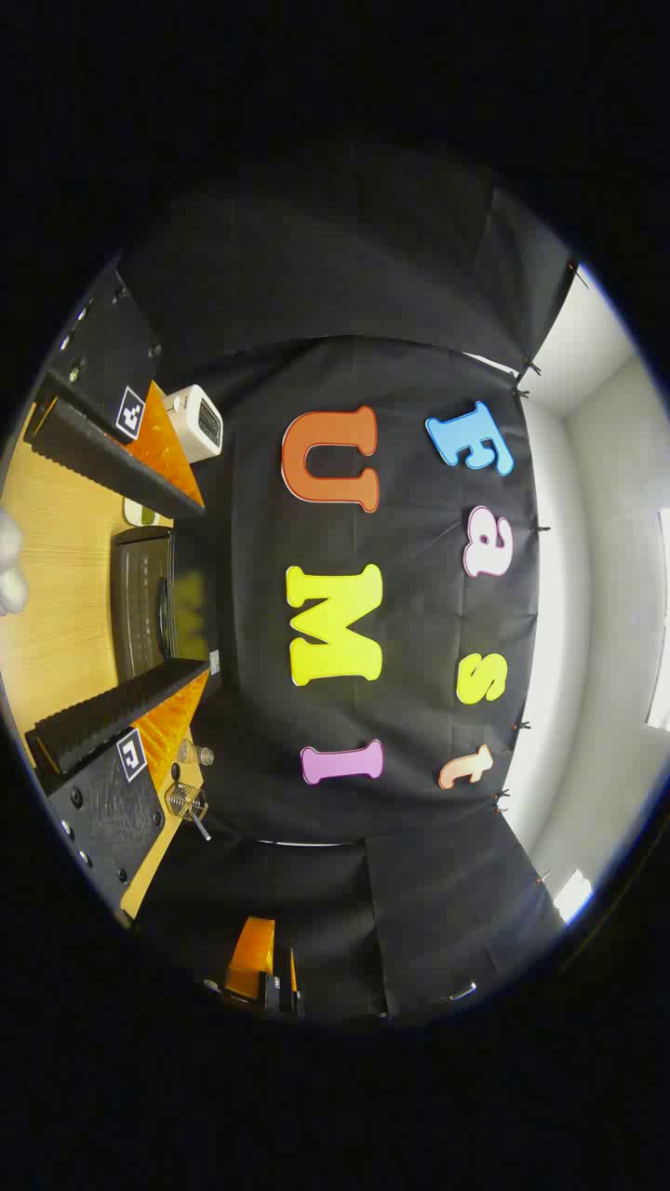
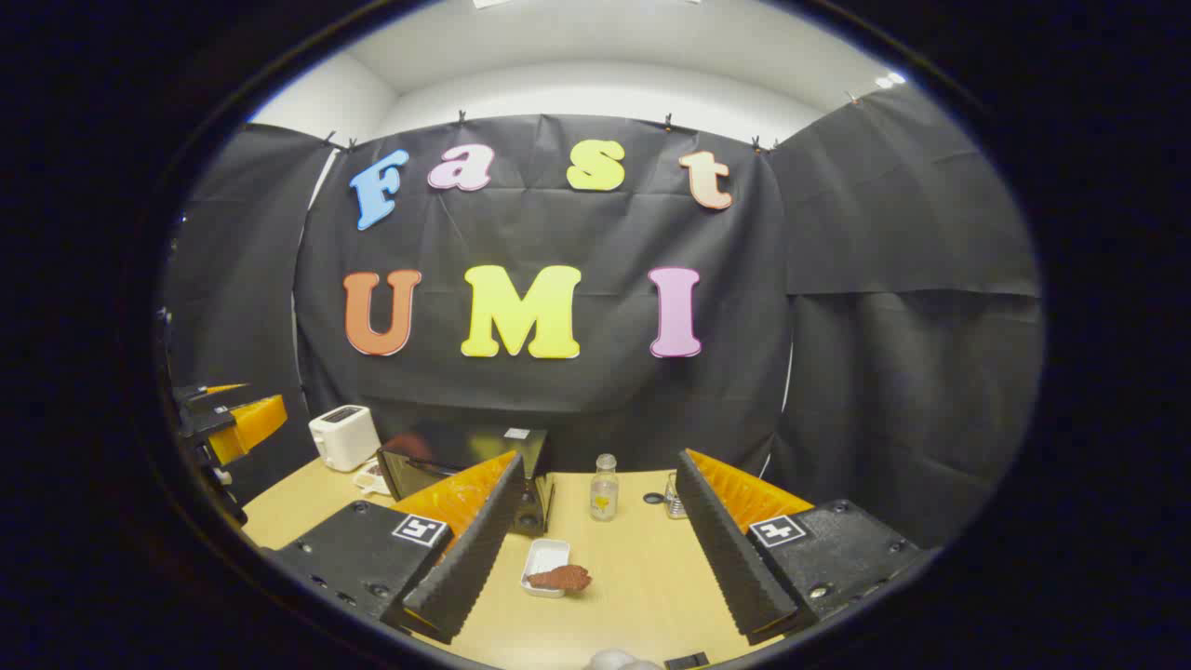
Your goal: Open the electric oven with the left hand, put the food in, and close the electric oven.
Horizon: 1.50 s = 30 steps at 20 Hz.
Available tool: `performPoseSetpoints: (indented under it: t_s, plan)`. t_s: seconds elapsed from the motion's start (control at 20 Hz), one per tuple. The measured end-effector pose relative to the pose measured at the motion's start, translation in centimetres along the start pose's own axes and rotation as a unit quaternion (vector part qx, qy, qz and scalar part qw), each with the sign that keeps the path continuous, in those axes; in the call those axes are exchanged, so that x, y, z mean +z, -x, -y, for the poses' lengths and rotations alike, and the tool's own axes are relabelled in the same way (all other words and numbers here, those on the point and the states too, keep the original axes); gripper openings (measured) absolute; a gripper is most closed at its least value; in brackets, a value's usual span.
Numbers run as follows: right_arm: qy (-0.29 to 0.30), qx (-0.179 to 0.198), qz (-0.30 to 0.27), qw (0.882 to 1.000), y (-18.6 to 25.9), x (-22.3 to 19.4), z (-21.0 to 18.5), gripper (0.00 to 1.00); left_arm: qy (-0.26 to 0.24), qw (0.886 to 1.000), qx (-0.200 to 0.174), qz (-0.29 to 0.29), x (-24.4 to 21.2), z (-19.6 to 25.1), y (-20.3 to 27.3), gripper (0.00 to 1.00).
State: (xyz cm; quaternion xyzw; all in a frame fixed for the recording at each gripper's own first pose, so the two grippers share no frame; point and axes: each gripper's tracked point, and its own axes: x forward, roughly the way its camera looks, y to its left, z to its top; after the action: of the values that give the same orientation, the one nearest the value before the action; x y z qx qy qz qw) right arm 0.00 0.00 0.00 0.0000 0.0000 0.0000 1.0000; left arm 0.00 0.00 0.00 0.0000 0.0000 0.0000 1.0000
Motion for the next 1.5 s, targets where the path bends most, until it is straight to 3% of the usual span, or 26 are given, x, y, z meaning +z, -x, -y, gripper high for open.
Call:
performPoseSetpoints:
  t_s: [0.05,0.1,0.45,0.9,1.25,1.5]
  plan:
    - [0.003,0.001,-0.003,1.0,-0.3,-0.2,-0.1,1.0,-0.002,1.0,0.001,0.0,-0.1,0.0,-0.5,0.87]
    - [0.004,0.004,-0.007,1.0,-0.8,-0.4,-0.2,1.0,-0.005,1.0,0.003,0.001,0.0,-0.1,-1.0,0.97]
    - [0.006,0.023,-0.026,0.999,-3.1,-0.6,-0.6,1.0,-0.009,1.0,0.001,0.004,-1.1,0.7,-6.1,0.96]
    - [0.021,-0.021,-0.041,0.999,-1.2,-0.9,2.3,1.0,0.001,1.0,-0.029,-0.007,-6.0,4.2,-16.7,0.96]
    - [0.024,-0.057,-0.062,0.996,1.2,-2.2,5.3,1.0,-0.003,0.996,-0.025,-0.09,-14.2,5.4,-22.5,0.96]
    - [0.013,-0.057,-0.073,0.996,1.0,-2.7,6.6,1.0,-0.023,0.99,-0.009,-0.136,-18.4,5.0,-23.7,0.97]
